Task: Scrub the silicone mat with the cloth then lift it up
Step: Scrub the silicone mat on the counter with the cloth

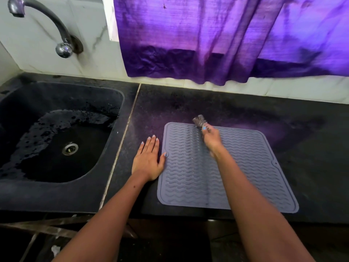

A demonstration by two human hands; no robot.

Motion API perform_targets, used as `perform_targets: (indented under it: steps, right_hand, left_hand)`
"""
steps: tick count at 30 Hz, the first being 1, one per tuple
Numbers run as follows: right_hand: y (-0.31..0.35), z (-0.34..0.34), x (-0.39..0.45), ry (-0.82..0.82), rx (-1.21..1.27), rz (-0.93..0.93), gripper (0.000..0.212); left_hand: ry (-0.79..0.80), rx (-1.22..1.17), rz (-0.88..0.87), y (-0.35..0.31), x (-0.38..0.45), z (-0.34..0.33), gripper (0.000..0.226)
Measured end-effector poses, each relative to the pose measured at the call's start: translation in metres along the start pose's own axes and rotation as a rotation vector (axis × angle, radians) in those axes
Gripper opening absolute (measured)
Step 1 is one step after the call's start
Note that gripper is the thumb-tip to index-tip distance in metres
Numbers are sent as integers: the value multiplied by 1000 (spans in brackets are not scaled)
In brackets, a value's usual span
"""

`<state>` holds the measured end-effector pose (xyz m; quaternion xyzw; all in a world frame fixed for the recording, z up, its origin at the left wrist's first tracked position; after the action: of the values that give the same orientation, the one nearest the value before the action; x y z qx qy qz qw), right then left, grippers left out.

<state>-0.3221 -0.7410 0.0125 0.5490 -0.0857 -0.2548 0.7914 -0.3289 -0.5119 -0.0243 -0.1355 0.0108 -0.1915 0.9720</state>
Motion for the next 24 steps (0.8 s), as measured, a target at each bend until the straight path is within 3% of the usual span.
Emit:
perform_targets:
  steps: [2,5,8,11,15,18,21,24]
  right_hand:
    - [7,29,1,-202,38,-20,37]
    - [22,45,-9,-304,-388,117,43]
    - [2,18,-9,-119,-818,251,49]
    - [-21,3,-4,14,-985,271,57]
    - [-23,5,-2,112,-881,241,55]
    - [-19,21,3,135,-454,100,46]
    - [-11,54,4,-33,-32,-19,39]
    - [-4,85,-10,-189,-301,12,43]
  left_hand:
    - [-6,-2,2,0,0,0,91]
    - [-14,-5,0,0,0,1,91]
    - [-15,9,-1,0,0,0,91]
    - [-21,0,0,1,0,1,90]
    - [-11,6,2,1,-1,-1,89]
    - [-17,-7,9,2,0,0,90]
    - [-21,-14,16,2,-2,1,91]
    - [-12,-4,24,1,-3,2,91]
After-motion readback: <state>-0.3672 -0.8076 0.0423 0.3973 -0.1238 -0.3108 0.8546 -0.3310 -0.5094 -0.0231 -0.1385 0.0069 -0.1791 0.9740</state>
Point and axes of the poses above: each hand's wrist, its own x-axis towards the middle knuckle, its own z-axis out of the back of the hand, y = z × x, the point moved 10 cm from there along x, towards the middle knuckle, and after that the axes turned 2 degrees about -x, right-handed, at the moved point
